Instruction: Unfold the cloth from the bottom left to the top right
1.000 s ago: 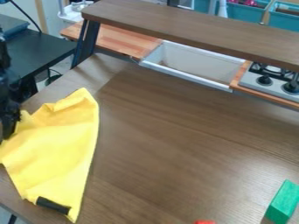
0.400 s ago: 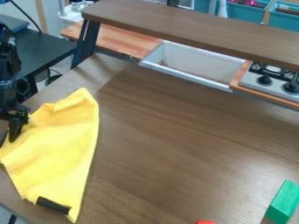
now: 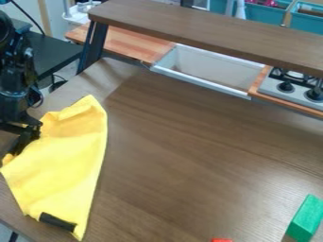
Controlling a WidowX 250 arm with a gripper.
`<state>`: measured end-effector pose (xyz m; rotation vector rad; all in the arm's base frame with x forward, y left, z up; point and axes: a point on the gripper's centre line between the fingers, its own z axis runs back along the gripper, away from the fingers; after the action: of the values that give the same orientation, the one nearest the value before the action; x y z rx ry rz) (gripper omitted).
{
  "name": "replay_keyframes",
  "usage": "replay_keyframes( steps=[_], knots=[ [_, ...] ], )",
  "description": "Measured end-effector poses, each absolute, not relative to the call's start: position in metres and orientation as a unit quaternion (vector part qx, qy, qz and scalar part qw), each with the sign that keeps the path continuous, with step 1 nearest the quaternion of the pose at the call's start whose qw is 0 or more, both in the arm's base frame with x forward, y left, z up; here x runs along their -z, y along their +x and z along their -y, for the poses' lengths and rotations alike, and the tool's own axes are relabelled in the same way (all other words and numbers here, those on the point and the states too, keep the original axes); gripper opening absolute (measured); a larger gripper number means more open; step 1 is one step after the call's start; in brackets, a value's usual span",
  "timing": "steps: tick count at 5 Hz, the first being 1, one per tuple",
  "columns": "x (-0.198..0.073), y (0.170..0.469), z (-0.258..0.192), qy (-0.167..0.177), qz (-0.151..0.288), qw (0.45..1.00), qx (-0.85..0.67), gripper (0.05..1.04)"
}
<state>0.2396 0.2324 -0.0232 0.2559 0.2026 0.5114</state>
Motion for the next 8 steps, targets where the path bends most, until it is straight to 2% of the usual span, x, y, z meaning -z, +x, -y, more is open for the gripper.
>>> replay_keyframes(
  steps=[1, 3, 4, 5, 6, 8],
  knots=[
    [0.025, 0.245, -0.232, 0.141, -0.106, 0.953, -0.247, 0.957],
    [0.027, 0.248, -0.227, 0.125, -0.112, 0.953, -0.251, 0.396],
    [0.028, 0.248, -0.227, 0.124, -0.115, 0.954, -0.249, 0.190],
    [0.025, 0.246, -0.229, 0.118, -0.121, 0.952, -0.255, 0.089],
    [0.020, 0.240, -0.232, 0.096, -0.138, 0.949, -0.267, 0.072],
    [-0.003, 0.248, -0.221, 0.093, -0.163, 0.944, -0.271, 0.069]
  ],
)
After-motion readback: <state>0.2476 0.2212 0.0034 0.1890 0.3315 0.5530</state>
